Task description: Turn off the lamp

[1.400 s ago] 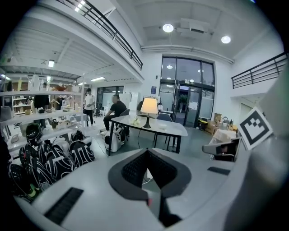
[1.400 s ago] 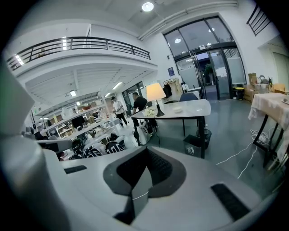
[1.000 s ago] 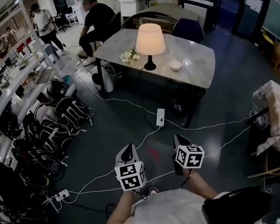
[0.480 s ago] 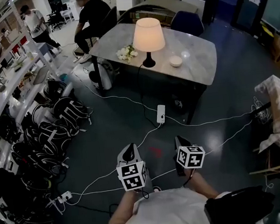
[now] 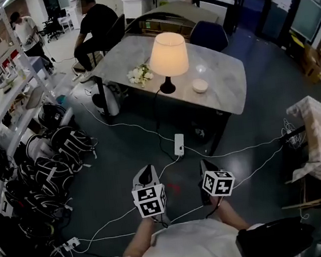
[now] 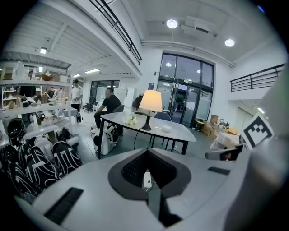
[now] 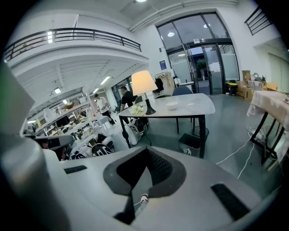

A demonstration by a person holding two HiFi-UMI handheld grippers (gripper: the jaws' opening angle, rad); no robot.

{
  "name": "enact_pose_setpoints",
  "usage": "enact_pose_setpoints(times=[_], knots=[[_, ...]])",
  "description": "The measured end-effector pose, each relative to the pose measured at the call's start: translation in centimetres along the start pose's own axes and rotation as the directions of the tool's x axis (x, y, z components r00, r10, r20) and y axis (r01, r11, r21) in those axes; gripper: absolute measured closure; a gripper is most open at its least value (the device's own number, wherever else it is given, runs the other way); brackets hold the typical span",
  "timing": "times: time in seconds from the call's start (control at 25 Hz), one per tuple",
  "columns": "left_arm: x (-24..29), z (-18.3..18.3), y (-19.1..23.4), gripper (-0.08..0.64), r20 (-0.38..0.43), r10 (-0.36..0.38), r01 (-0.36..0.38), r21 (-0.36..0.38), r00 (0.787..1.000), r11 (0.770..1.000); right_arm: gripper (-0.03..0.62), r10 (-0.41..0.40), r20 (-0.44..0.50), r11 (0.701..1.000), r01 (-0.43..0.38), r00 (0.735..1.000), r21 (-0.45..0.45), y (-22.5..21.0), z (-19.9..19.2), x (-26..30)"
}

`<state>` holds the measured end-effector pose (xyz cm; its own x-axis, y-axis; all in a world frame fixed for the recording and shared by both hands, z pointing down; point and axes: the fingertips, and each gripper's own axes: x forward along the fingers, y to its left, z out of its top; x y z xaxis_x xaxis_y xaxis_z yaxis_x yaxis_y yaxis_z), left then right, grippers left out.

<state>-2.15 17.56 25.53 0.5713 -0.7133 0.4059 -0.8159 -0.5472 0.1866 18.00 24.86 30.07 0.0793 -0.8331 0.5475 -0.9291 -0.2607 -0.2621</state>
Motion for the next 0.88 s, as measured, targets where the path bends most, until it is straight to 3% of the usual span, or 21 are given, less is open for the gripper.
enact_pose_setpoints(times=[0.16,0.36,0.88], knots=[[3.5,1.9,2.0,0.565,-0.009,-0.021,0.021,-0.029,1.0,0.999,0.594,-0.003,0.004,0.996,0.003,1.0,0.085,0.3,2.7,2.5],[7.1,4.6,4.3,0.565,-0.002,-0.046,0.046,-0.051,0.999,0.998,0.594,-0.043,-0.004,0.998,0.043,0.999,0.054,0.9,6.1,5.6],[15.5,10.1,13.7,0.565,0.018,-0.065,0.067,-0.124,0.998,0.99,0.594,-0.026,-0.014,0.999,0.026,1.0,0.024,8.2,13.3,15.7]])
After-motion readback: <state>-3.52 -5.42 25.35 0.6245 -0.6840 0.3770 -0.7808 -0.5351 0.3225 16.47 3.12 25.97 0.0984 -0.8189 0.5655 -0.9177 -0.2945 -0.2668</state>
